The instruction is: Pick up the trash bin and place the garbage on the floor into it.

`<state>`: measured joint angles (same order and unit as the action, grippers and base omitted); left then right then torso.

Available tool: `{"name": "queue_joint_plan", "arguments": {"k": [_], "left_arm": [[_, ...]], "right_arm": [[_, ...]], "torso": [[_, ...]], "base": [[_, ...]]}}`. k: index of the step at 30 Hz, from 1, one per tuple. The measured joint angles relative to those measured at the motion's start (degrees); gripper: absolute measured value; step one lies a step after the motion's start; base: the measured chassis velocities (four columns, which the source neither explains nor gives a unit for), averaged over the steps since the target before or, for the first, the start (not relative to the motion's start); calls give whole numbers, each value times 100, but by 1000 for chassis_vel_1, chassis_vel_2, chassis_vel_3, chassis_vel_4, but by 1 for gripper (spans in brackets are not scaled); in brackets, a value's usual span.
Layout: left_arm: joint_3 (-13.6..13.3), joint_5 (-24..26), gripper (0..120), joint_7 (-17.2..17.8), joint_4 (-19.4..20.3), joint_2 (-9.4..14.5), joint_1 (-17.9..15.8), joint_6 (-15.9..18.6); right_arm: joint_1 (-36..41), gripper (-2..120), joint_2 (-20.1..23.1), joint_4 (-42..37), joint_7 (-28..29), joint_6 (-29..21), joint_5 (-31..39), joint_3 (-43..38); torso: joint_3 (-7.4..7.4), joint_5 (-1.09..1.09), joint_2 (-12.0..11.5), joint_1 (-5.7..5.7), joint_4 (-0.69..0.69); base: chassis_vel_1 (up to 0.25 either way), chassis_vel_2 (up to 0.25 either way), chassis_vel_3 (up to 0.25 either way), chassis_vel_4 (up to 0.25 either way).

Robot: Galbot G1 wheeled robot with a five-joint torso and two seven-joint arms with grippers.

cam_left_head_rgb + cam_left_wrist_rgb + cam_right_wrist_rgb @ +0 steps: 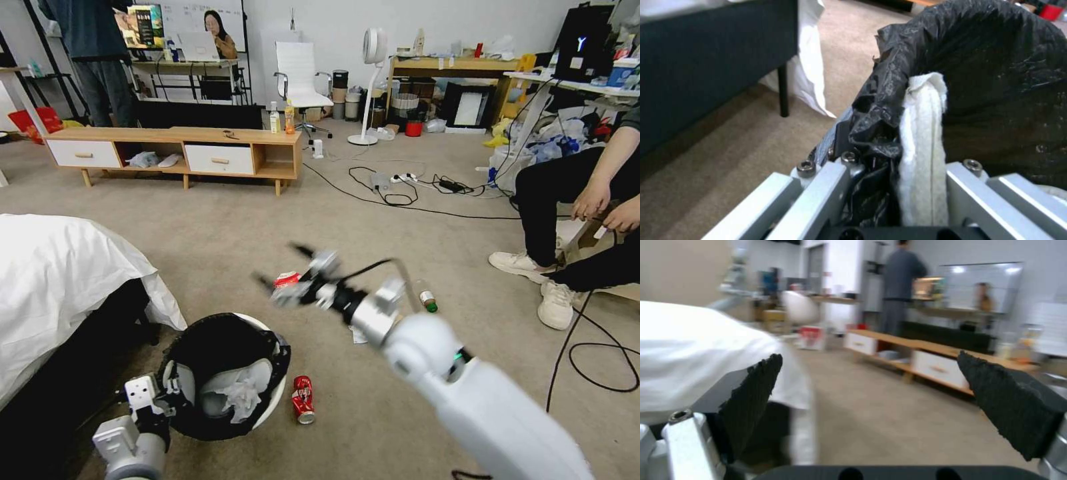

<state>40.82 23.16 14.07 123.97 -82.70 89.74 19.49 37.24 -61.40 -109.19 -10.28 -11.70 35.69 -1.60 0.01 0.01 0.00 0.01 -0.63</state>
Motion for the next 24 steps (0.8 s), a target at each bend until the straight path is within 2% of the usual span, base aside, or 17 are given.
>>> {"name": "queue_joint_plan", "arguments": {"k": [1,3,9,11,12,13,14,16,18,19,24], "left_arm": [[0,0,6,0,0,0,0,0],[174,111,6,-4,41,38,-13,33],[290,184,6,-4,91,64,-26,76],[354,207,6,-5,146,69,-20,98],[354,207,6,-5,146,69,-20,98],[389,218,6,-5,174,68,-4,100],[389,218,6,-5,174,68,-4,100],[443,222,6,-5,206,63,27,102],[453,224,6,-5,213,62,34,101],[502,234,6,-6,230,59,58,102],[598,269,6,-13,259,58,104,102]], "right_arm": [[0,100,0,0,0,0,0,0],[262,100,105,197,0,-8,-38,-506],[639,100,109,452,94,-47,-129,-779],[946,100,-6,658,447,-184,-178,-800],[946,100,-6,658,447,-184,-178,-800],[1096,100,-92,712,785,-409,-180,-733],[1096,100,-92,712,785,-409,-180,-733],[1273,100,-248,736,1394,-936,-99,-557],[1303,100,-295,749,1536,-1061,-60,-500],[1372,100,-455,853,1893,-1301,48,-297],[1381,100,-723,1255,2091,-1385,52,158]], "torso": [[0,0,0,0,0],[0,1,0,0,-1],[0,-1,0,0,1],[0,0,0,0,0],[0,0,0,0,0],[0,-1,0,0,1],[0,-1,0,0,1],[0,-3,0,-1,0],[0,-2,0,-1,0],[0,-2,0,-1,0],[0,-2,0,-1,2]], "base": [[0,0,0,0],[0,0,0,0],[0,0,0,0],[0,0,0,0],[0,0,0,0],[0,0,0,0],[0,0,0,0],[0,0,0,0],[0,0,0,0],[0,0,0,0],[0,0,0,0]]}}
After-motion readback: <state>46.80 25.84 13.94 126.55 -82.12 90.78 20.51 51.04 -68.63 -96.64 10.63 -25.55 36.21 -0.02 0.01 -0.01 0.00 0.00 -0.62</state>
